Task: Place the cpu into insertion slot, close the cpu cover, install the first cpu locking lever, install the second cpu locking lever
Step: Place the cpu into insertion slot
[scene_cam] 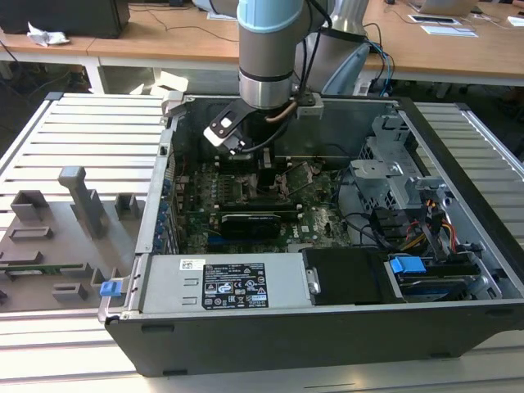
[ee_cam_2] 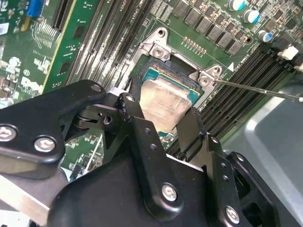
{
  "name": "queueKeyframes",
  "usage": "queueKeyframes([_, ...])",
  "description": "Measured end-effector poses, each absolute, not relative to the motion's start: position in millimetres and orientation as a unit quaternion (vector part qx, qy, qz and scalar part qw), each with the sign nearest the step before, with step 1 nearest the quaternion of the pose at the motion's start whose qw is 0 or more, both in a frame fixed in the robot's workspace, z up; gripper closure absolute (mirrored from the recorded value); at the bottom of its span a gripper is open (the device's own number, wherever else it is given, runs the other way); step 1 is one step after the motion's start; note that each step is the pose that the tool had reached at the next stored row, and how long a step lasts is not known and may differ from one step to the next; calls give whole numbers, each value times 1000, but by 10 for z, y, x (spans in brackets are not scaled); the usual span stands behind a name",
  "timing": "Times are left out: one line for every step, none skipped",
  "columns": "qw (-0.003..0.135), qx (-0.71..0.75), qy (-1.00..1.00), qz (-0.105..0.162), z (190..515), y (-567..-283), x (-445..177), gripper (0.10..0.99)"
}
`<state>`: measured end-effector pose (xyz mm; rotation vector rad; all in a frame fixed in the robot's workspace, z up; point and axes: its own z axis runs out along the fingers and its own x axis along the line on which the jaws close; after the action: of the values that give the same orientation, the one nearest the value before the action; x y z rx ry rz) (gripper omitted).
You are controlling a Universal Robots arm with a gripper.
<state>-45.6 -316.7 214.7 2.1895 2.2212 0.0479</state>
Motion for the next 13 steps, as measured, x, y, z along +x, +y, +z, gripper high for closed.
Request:
queueKeyframes([11,704,710,15,2135,-3165,-453,545])
queueKeyframes([11,704,710,15,2126,-3165,-448,545])
queueKeyframes([11,704,710,15,2114,-3165,-440,545])
queueKeyframes([11,704,710,15,2097,-3165,-437,545])
queueKeyframes([11,704,710,15,2087,-3165,-437,545])
queueKeyframes([11,704,710,15,2077,-3164,-436,545])
queueKeyframes([11,704,710,15,2072,-3163,-436,545])
queueKeyframes([11,704,710,15,2064,-3161,-436,545])
queueKeyframes([11,704,710,15,2059,-3153,-436,545])
queueKeyframes([11,704,710,15,2054,-3145,-436,545])
queueKeyframes([11,704,710,15,2049,-3139,-436,545])
queueKeyframes([11,704,710,15,2039,-3134,-436,545])
queueKeyframes([11,704,710,15,2032,-3134,-436,545])
